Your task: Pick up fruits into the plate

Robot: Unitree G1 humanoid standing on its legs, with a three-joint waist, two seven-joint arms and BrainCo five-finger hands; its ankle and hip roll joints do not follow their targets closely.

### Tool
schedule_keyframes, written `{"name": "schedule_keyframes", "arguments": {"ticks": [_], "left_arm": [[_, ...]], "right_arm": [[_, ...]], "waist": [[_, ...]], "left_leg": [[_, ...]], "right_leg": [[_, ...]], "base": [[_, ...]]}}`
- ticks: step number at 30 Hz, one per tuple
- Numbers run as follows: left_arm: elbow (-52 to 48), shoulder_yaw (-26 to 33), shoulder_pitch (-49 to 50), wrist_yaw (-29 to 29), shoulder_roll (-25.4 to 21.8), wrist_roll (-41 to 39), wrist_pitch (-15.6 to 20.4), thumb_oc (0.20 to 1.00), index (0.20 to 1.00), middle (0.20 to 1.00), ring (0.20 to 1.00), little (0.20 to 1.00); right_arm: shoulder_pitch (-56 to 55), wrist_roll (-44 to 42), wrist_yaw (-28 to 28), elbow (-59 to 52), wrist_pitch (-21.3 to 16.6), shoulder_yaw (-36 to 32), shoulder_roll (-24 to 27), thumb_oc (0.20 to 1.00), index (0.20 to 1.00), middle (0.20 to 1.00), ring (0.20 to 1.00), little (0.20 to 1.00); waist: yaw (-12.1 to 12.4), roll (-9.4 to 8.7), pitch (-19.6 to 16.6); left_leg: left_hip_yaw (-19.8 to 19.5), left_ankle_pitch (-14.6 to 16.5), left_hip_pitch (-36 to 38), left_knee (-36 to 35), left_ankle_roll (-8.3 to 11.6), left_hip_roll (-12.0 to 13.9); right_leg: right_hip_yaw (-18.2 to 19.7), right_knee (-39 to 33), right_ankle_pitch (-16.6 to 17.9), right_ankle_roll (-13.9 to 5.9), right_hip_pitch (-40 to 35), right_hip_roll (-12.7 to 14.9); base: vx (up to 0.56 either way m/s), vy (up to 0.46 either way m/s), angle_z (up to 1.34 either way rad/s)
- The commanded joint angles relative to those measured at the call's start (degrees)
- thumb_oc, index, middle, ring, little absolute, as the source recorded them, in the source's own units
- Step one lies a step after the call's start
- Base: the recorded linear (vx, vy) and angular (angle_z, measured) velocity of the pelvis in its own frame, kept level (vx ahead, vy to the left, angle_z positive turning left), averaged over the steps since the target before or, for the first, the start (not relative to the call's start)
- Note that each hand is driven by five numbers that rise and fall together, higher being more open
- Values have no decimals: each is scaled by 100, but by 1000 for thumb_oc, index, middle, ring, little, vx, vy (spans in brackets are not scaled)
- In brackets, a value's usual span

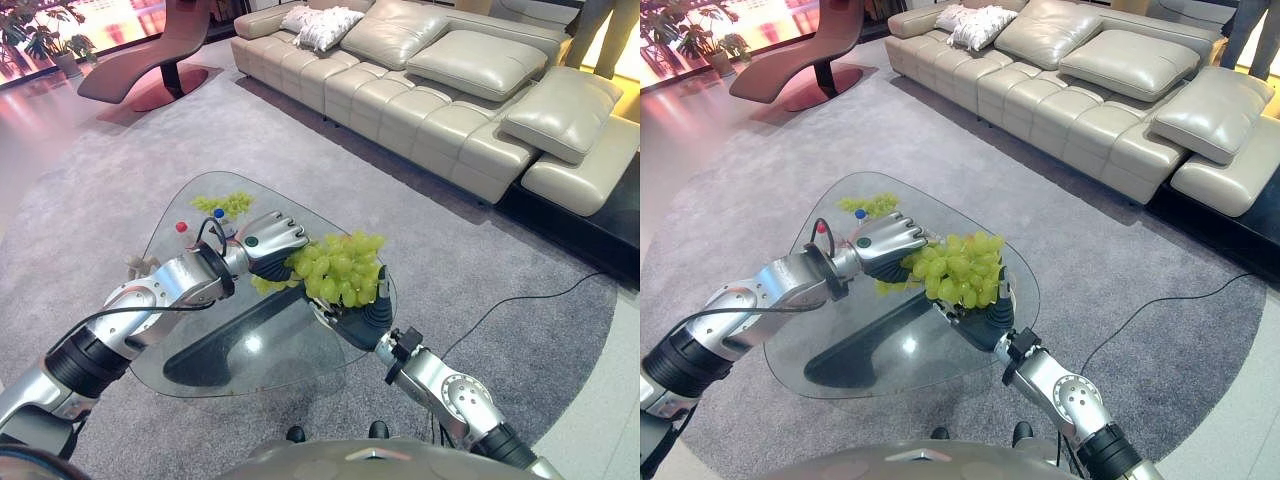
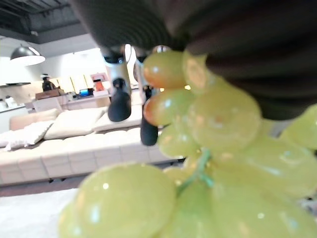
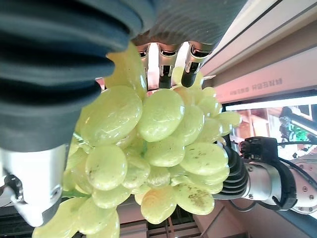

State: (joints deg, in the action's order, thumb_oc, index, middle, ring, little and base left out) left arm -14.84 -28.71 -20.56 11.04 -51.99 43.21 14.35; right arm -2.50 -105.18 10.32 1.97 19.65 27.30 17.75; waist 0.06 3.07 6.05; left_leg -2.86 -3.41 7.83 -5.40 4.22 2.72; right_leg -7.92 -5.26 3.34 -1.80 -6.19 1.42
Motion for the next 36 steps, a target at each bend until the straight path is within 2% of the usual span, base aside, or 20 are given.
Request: {"name": "schedule_keyframes", "arguments": {"ticks": [1, 7, 15, 16, 17, 18, 36], "left_arm": [[-291, 184, -479, -17, -330, -413, 185, 200, 200, 200, 200, 200], [-426, 8, -462, 260, -510, -535, 338, 200, 200, 200, 200, 200], [-511, -153, -456, 305, -640, -567, 496, 200, 200, 200, 200, 200], [-527, -161, -464, 317, -648, -572, 522, 200, 200, 200, 200, 200], [-538, -168, -469, 325, -649, -574, 524, 200, 200, 200, 200, 200], [-544, -174, -473, 328, -649, -571, 527, 200, 200, 200, 200, 200], [-518, -254, -604, 127, -514, -427, 398, 200, 200, 200, 200, 200]], "right_arm": [[230, -400, 192, -578, -119, 63, -142, 1000, 1000, 1000, 1000, 1000], [276, -550, 183, -702, -275, 107, 47, 1000, 1000, 1000, 1000, 1000], [345, -625, 151, -736, -379, 225, 176, 1000, 1000, 1000, 1000, 1000], [351, -605, 129, -748, -396, 228, 190, 831, 831, 831, 831, 831], [358, -589, 119, -750, -403, 233, 197, 435, 435, 435, 435, 435], [361, -580, 113, -749, -406, 235, 199, 200, 200, 200, 200, 200], [396, -563, 82, -729, -364, 278, 174, 200, 200, 200, 200, 200]], "waist": [[81, -221, 65], [82, -211, 98], [100, -210, 139], [102, -210, 140], [103, -210, 141], [104, -211, 141], [80, -215, 133]], "left_leg": [[320, 862, 207, 113, -408, -489], [331, 866, 204, 109, -412, -492], [371, 869, 219, 105, -420, -482], [369, 868, 216, 103, -418, -482], [369, 868, 215, 103, -418, -481], [369, 868, 215, 102, -417, -481], [403, 863, 218, 76, -395, -446]], "right_leg": [[229, 76, -328, -467, -206, 282], [249, 69, -319, -473, -192, 279], [249, 65, -317, -467, -201, 270], [251, 63, -317, -468, -199, 270], [253, 61, -317, -468, -199, 268], [253, 61, -317, -468, -200, 267], [274, 40, -319, -469, -197, 246]], "base": [[0, 0, 0], [0, 0, 0], [-4, -4, -2], [-18, -16, -9], [-12, -10, -7], [0, 0, 0], [0, 0, 0]]}}
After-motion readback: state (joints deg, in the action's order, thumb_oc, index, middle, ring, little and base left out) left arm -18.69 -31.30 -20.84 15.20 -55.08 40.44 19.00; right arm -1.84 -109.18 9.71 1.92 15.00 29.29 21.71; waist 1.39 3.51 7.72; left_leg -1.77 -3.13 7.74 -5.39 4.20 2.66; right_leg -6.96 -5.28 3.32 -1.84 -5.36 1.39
